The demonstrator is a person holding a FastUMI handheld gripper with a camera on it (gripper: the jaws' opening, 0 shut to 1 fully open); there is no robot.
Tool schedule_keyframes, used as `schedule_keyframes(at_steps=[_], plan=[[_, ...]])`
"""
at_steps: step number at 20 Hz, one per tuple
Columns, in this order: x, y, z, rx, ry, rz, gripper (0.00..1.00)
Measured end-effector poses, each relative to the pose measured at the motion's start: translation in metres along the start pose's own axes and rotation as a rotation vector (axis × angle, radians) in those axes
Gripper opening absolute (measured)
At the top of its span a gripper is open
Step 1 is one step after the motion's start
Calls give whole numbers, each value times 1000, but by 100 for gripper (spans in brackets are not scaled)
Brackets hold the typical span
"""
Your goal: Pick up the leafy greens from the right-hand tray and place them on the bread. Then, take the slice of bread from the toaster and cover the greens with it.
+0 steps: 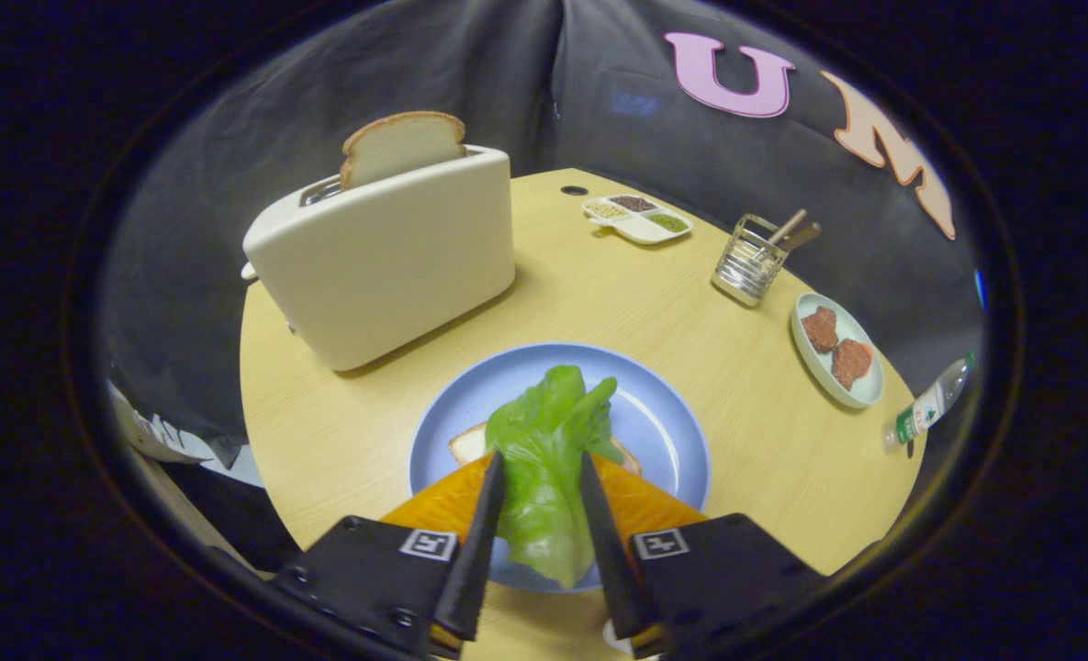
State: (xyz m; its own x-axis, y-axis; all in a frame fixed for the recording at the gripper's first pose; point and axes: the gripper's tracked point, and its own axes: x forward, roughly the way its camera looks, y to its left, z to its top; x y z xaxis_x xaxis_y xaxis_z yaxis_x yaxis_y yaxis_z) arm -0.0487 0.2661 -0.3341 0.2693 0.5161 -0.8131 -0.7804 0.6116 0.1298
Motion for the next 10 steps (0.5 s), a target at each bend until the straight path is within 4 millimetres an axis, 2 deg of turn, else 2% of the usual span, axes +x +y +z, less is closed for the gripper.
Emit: schedule_keyframes(at_steps=[5,7,10], plan=[[-17,-3,18,74,-52,-23,78],[-27,2,35,121,-90,-18,90],[-47,10,65,211,-156,-7,91]])
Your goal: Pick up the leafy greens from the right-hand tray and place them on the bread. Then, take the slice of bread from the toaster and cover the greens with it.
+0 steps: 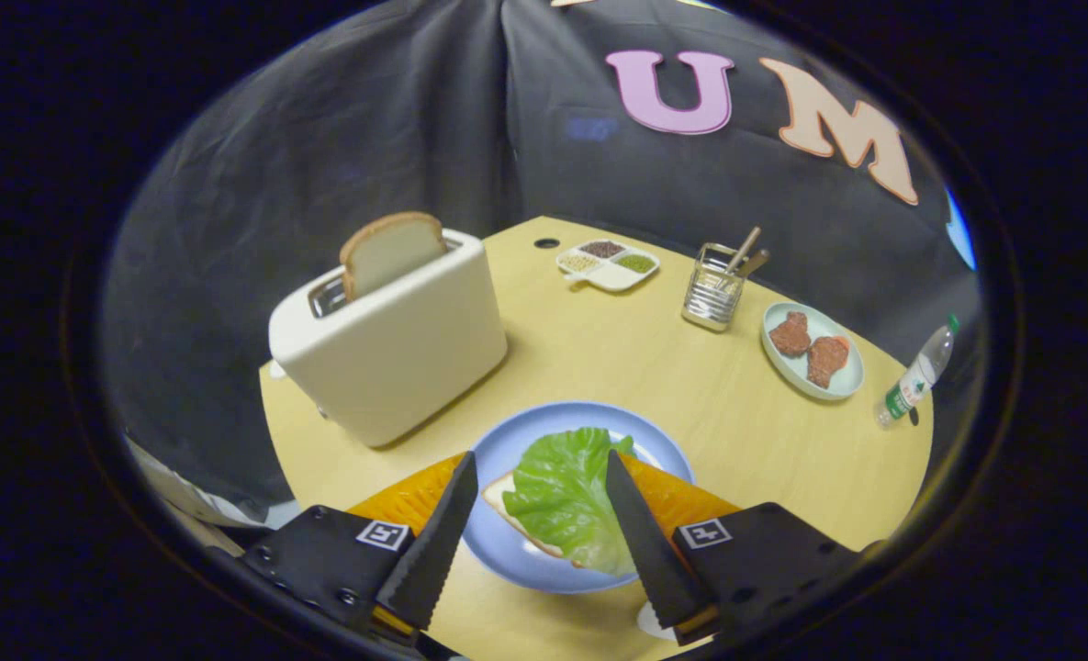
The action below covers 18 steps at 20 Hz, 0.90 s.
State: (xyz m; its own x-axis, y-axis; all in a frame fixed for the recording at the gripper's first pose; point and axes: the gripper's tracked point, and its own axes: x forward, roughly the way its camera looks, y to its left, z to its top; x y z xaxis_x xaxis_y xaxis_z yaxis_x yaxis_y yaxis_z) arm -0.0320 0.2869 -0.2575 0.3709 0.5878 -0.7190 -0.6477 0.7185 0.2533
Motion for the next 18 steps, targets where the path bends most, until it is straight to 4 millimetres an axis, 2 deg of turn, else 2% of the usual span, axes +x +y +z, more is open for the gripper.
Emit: schedule_keyframes(at_steps=[4,8,10,15,18], plan=[[-14,17,41,61,-69,-5,93],[-15,42,72,94,-92,6,94],[-12,60,87,120,-91,35,95],[3,86,129,171,-122,65,95],[19,101,144,180,-115,60,95]])
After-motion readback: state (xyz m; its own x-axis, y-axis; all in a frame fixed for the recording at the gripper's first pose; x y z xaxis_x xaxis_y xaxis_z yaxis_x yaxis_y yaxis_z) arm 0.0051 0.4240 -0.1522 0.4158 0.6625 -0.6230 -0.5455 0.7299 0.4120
